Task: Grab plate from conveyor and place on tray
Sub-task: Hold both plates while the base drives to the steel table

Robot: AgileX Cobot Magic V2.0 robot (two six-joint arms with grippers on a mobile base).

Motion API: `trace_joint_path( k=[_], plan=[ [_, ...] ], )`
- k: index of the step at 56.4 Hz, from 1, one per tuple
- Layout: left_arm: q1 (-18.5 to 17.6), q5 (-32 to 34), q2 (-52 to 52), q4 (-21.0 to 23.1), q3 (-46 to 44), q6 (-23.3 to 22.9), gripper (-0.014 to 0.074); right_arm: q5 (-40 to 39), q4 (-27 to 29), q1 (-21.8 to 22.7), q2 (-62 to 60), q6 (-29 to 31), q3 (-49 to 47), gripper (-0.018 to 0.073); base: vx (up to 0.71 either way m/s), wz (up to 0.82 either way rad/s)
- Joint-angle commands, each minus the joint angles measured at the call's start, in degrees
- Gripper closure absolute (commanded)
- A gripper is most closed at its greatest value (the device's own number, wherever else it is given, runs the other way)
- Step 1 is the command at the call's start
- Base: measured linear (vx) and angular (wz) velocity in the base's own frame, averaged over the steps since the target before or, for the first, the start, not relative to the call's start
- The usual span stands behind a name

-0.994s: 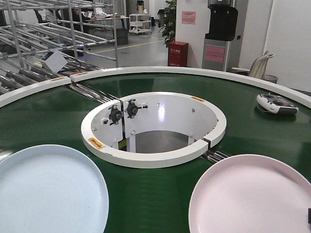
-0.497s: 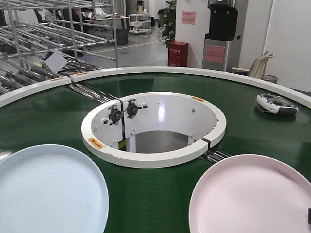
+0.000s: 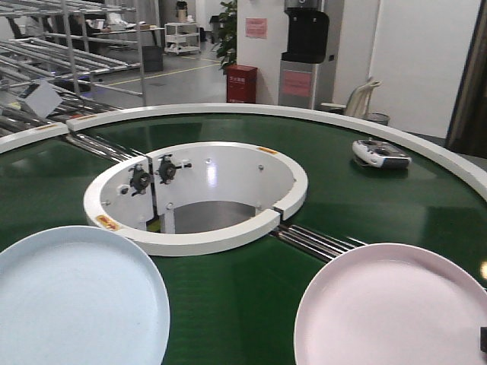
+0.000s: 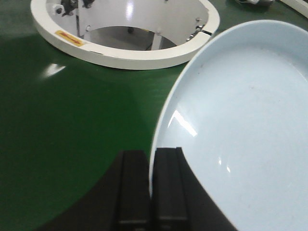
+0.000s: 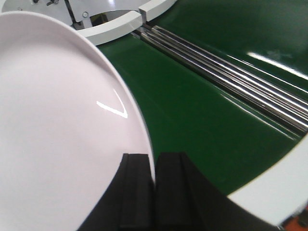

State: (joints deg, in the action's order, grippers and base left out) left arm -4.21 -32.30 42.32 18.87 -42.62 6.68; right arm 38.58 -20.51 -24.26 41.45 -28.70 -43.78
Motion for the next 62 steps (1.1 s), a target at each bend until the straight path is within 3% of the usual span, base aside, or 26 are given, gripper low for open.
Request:
trace_joint_path(
  k=[1, 62],
  plan=[
    [-0.31, 4.91, -0.42, 1.44, -1.76, -0.1, 0.0603, -4.11, -1.9, 0.2, -0.14, -0.17, -1.61, 0.0568, -0.13, -0.43],
    [-0.31, 4.91, -0.42, 1.44, -1.76, -0.1, 0.0603, -4.11, -1.9, 0.2, -0.14, -0.17, -1.61, 0.0568, -0.15, -0.57]
  ],
)
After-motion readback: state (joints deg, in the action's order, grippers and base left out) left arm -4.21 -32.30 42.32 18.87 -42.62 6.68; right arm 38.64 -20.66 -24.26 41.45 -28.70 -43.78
